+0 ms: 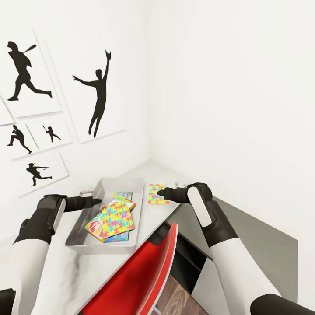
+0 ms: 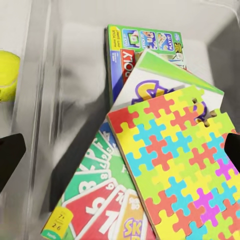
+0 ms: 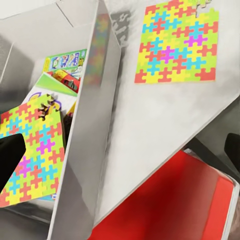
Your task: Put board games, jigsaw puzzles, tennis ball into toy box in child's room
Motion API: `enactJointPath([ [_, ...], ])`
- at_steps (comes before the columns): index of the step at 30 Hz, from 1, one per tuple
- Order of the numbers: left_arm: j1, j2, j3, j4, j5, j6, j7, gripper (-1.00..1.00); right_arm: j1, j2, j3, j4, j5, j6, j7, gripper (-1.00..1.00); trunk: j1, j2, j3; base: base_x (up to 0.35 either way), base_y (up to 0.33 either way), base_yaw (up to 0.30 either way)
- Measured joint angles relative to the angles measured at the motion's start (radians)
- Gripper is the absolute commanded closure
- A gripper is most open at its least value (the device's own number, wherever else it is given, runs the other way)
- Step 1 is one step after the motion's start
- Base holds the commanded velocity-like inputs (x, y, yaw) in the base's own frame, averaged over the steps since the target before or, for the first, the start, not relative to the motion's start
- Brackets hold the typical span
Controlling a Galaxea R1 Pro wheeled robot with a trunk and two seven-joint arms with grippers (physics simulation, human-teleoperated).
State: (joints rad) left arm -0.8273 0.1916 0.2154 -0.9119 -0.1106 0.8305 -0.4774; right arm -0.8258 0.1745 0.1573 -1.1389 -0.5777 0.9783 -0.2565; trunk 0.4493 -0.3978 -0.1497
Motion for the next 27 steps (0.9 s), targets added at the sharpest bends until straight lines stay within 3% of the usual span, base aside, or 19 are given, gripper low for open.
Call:
enactJointPath([
  [16,0.000,0.005,0.003,-0.055,-0.001,0.014,-0.001,-1.00,0.000,0.000,0.000,0.000,0.000,0.000,0.000,-1.00,0.000,0.000,0.002,0.000,0.003,0.000],
  [27,0.000,0.007,0.003,-0.058,-0.003,0.016,0.000,-1.00,0.000,0.000,0.000,0.000,-0.001,-0.001,-0.001,-1.00,0.000,0.000,0.002,0.000,0.107,0.000],
])
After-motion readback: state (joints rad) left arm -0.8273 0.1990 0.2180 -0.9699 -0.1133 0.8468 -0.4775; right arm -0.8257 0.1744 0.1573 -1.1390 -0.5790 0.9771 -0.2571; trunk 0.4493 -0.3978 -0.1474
